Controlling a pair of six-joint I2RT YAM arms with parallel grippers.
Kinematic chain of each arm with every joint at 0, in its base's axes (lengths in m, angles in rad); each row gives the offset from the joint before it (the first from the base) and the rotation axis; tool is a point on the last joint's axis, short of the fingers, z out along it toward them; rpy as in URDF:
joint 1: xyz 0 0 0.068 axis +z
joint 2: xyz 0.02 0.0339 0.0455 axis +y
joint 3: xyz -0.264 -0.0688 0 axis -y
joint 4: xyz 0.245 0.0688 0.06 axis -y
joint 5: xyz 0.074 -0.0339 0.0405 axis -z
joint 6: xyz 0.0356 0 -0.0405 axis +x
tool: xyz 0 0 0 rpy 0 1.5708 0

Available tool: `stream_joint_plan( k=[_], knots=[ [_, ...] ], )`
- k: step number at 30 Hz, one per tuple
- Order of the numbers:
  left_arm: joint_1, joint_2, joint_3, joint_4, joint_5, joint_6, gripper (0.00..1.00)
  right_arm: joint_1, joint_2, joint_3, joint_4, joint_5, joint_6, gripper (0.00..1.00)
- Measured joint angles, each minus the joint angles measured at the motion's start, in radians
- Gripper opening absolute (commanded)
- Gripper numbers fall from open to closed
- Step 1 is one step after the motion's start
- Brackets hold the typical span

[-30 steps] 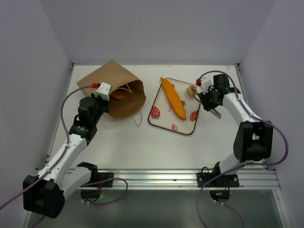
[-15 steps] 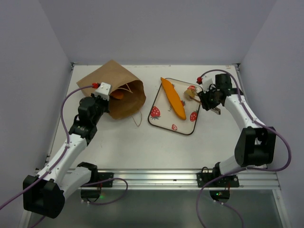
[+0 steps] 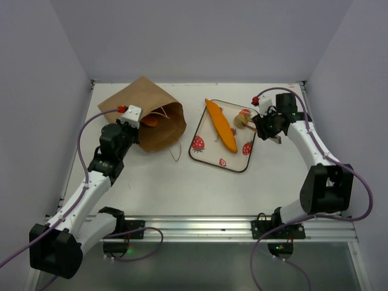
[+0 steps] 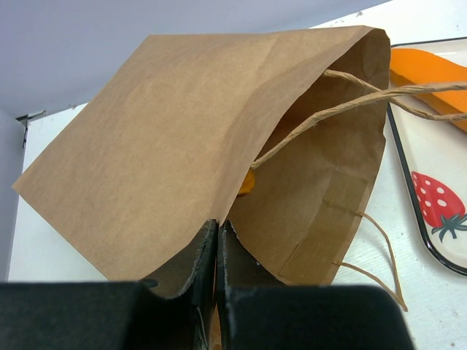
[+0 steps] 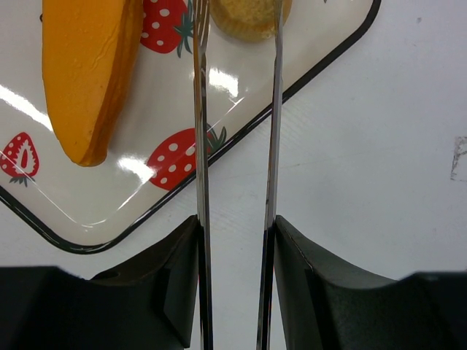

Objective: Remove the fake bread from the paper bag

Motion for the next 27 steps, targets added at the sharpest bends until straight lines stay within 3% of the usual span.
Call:
stream_joint_plan(
  k=[16,27],
  knots=[
    [0.0,-0.001,0.0,0.0,0.0,0.0,0.06,0.0,-0.031,0.05,-0.043,-0.026,0.008,0.46],
    [0.0,-0.021,-0.006,0.006,0.071,0.001,0.06,0.059,-0.124,0.107,-0.137,-0.224,0.004,0.45]
  ],
)
